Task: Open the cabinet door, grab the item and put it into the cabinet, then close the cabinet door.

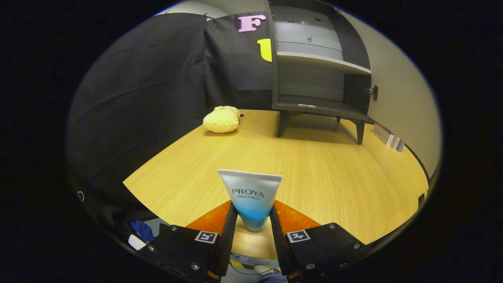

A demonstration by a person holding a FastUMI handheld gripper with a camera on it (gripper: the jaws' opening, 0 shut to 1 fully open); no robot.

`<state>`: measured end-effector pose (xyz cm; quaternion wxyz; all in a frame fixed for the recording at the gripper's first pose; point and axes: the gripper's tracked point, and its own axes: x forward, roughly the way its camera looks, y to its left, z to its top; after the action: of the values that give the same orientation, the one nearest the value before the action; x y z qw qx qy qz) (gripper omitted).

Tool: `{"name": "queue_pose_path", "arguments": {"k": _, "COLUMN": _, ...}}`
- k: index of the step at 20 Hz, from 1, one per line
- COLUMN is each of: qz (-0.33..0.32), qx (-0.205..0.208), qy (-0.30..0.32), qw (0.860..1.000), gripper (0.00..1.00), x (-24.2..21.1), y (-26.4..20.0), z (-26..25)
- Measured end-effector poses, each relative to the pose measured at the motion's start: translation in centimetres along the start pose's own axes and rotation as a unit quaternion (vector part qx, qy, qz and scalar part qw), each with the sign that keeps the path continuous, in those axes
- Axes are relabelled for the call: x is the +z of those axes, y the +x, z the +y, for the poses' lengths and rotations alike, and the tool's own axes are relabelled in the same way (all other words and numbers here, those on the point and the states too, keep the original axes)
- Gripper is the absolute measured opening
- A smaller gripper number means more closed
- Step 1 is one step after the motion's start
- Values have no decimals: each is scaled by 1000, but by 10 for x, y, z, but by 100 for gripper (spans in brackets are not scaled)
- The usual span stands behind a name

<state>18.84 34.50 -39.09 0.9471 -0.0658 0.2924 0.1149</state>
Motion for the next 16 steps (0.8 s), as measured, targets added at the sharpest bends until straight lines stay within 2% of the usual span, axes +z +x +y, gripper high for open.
{"name": "queue_pose_path", "arguments": {"k": 5, "qz": -8, "qx": -15, "qy": 11, "qw": 1000, "gripper": 49, "x": 37, "y": -4, "z": -28}}
{"name": "queue_pose_path", "arguments": {"k": 16, "qz": -49, "qx": -22, "qy": 30, "qw": 998, "gripper": 49, "x": 149, "y": 2, "z": -77}}
